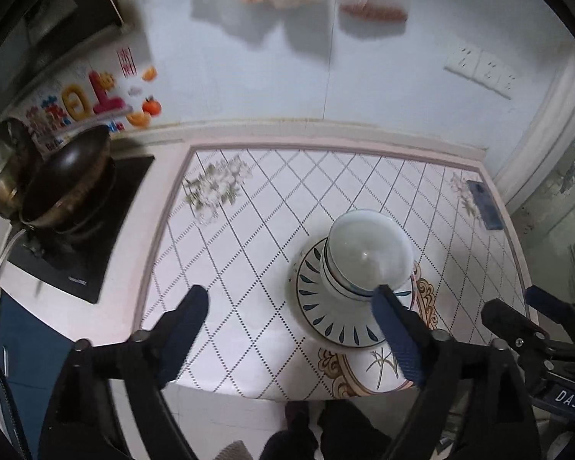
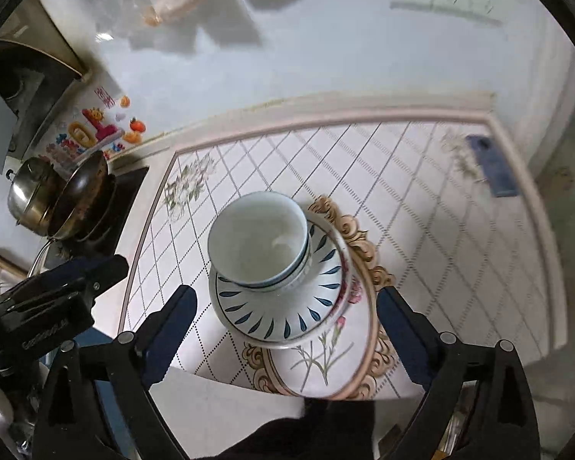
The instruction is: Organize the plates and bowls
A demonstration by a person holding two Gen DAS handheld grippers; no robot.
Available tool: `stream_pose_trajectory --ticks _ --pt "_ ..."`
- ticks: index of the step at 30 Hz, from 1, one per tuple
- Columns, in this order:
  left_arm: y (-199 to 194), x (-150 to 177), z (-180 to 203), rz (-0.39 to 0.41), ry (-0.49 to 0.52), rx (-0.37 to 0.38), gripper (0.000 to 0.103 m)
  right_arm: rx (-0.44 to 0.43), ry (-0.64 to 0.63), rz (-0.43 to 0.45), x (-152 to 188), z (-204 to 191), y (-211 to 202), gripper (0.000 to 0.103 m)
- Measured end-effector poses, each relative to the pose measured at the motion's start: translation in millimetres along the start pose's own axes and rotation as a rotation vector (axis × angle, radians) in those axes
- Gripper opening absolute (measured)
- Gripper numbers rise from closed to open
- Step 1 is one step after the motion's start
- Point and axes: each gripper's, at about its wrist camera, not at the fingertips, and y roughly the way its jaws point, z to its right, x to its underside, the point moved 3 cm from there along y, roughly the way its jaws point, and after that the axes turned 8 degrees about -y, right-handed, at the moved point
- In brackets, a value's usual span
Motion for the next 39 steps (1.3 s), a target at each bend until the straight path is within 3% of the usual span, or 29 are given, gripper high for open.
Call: stream_pose_trajectory --ticks 5,14,28,39 --pt "-42.7 17.3 -1.6 0.086 0.019 -0.001 0.101 0.037 -0.008 0.068 17.6 -15.7 -46.8 0.1" --pt "-109.9 56.6 -2.0 0.195 0.009 0.006 0.102 0.087 -0.032 0.189 58.9 -29.5 -125.7 0.102" --pt "-189.9 123.0 -5.5 0.276 -0.024 -0.009 0.103 0.097 -0.077 0.28 125.6 -40.9 -224.4 0.103" --pt "-216.7 140.1 -17.0 0.31 -0.012 -0.006 0.103 0.119 -0.088 0.318 153.0 -54.9 -261.3 0.103"
